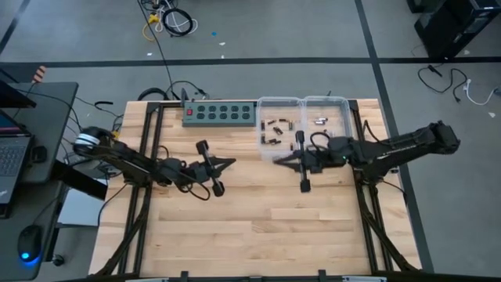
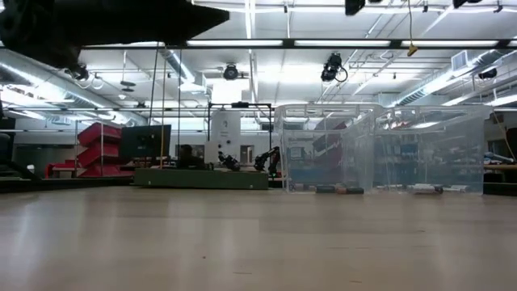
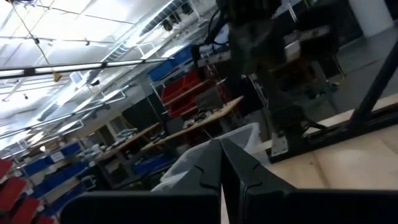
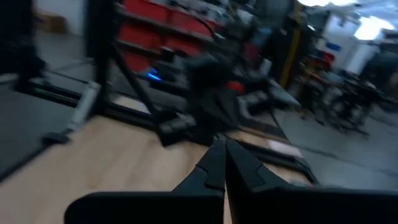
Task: Sort batteries
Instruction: Return to Home Position
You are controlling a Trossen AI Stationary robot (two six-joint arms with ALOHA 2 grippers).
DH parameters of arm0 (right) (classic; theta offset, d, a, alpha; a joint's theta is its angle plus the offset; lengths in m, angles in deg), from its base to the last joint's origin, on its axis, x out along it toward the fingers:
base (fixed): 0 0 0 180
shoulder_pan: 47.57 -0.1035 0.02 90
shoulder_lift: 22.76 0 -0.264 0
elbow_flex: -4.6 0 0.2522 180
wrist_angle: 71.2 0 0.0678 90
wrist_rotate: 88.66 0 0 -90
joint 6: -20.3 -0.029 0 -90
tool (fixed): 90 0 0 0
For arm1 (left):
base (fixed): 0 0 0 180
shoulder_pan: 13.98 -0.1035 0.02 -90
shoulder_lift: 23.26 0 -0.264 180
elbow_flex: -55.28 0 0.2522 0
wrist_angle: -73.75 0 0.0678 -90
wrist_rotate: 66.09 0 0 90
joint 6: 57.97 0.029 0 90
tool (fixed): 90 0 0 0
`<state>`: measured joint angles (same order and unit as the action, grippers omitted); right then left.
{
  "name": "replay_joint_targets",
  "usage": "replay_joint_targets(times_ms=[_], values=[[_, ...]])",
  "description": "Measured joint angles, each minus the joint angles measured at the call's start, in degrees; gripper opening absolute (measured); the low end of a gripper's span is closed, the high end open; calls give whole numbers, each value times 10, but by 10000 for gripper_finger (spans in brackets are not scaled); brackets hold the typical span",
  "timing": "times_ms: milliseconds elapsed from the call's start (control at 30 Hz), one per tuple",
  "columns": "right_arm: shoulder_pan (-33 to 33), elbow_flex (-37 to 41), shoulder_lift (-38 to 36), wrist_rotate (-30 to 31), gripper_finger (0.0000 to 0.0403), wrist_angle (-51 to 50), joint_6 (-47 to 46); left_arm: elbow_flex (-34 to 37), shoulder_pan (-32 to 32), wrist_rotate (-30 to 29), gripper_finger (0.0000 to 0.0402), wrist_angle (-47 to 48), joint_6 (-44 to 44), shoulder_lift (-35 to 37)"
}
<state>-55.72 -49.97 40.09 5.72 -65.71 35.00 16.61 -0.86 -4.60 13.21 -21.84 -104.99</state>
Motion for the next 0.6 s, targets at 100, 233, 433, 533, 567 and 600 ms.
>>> replay_joint_targets(times_ms=[100,233,433,533,567,600], values=[[31,0,0,0,0,-19,1,39,-8,1,0,2,11,32],[65,0,0,-13,0,-26,13,94,-36,1,0,4,17,63],[104,0,0,-17,0,-38,24,122,-106,-1,0,-65,-16,96],[123,0,-4,-18,0,-46,53,122,-137,19,0,-68,2,103],[132,0,-6,-18,0,-47,61,122,-149,31,0,-68,11,103],[142,0,-9,-18,0,-48,64,122,-163,43,0,-67,15,103]])
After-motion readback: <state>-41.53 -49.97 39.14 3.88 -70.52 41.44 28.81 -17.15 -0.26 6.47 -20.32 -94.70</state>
